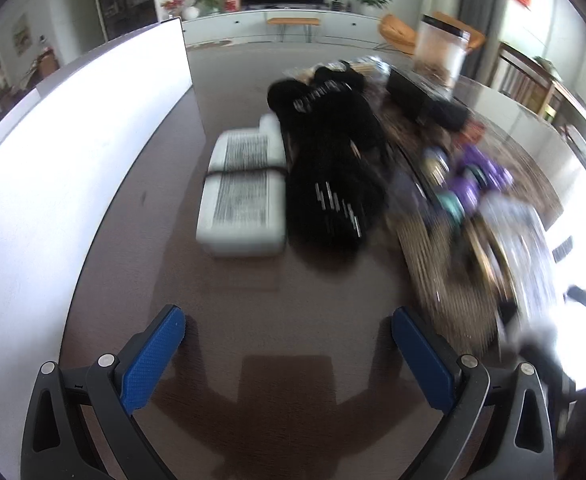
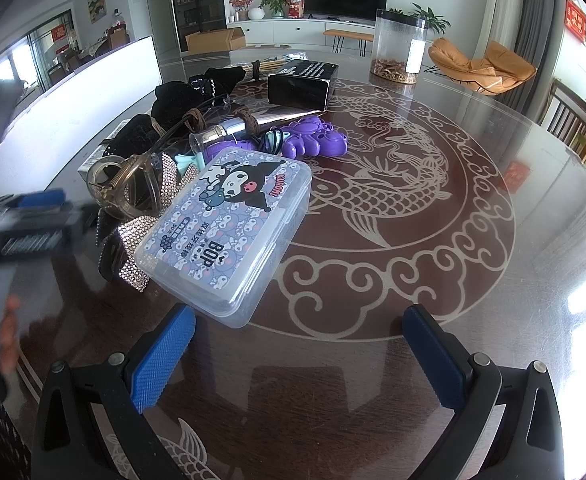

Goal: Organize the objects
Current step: 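Grasp the rhinestone bow clip with the left tool while the right tool grasps the cartoon plastic box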

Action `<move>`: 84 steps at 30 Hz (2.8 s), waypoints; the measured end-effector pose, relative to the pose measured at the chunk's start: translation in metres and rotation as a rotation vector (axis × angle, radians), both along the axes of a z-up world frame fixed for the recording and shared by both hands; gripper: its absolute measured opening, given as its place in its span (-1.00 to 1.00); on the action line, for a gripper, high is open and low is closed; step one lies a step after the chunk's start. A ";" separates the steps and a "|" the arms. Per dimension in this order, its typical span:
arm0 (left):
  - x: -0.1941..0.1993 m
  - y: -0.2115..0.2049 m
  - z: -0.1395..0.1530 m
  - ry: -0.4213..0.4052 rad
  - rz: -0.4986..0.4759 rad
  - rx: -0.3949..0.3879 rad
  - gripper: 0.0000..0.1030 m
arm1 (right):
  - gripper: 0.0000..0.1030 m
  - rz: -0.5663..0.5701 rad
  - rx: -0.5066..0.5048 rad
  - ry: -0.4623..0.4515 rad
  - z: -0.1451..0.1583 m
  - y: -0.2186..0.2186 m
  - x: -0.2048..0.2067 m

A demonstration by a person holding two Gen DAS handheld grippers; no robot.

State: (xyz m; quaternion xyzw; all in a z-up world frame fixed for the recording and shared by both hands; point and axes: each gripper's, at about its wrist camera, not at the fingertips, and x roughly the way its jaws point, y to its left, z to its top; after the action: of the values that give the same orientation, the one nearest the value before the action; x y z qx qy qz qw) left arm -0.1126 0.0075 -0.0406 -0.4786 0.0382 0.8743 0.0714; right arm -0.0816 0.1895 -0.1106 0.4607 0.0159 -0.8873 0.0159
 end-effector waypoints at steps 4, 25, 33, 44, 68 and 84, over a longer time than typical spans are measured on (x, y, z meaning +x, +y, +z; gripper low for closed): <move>0.044 -0.015 0.001 0.013 -0.004 0.003 1.00 | 1.00 -0.001 0.001 0.000 0.000 0.000 0.000; 0.052 -0.021 0.000 0.067 -0.008 0.012 1.00 | 0.91 -0.076 -0.257 -0.089 0.024 -0.002 -0.069; 0.054 -0.021 0.000 0.069 -0.004 0.012 1.00 | 0.90 -0.007 -0.173 -0.132 0.010 -0.020 -0.066; 0.054 -0.020 -0.001 0.070 -0.004 0.012 1.00 | 0.24 0.038 -0.099 -0.109 0.014 -0.013 -0.038; 0.052 -0.020 -0.001 0.070 -0.005 0.012 1.00 | 0.82 0.004 0.024 -0.010 0.002 0.014 0.015; 0.072 0.001 0.008 0.090 -0.179 0.124 1.00 | 1.00 -0.016 0.000 0.000 -0.002 0.021 0.016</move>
State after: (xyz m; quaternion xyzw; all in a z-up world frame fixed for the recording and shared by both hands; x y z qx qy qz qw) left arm -0.0404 0.0081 -0.0329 -0.4281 0.0299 0.8858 0.1767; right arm -0.0658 0.2101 -0.1122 0.4609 0.0120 -0.8873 0.0086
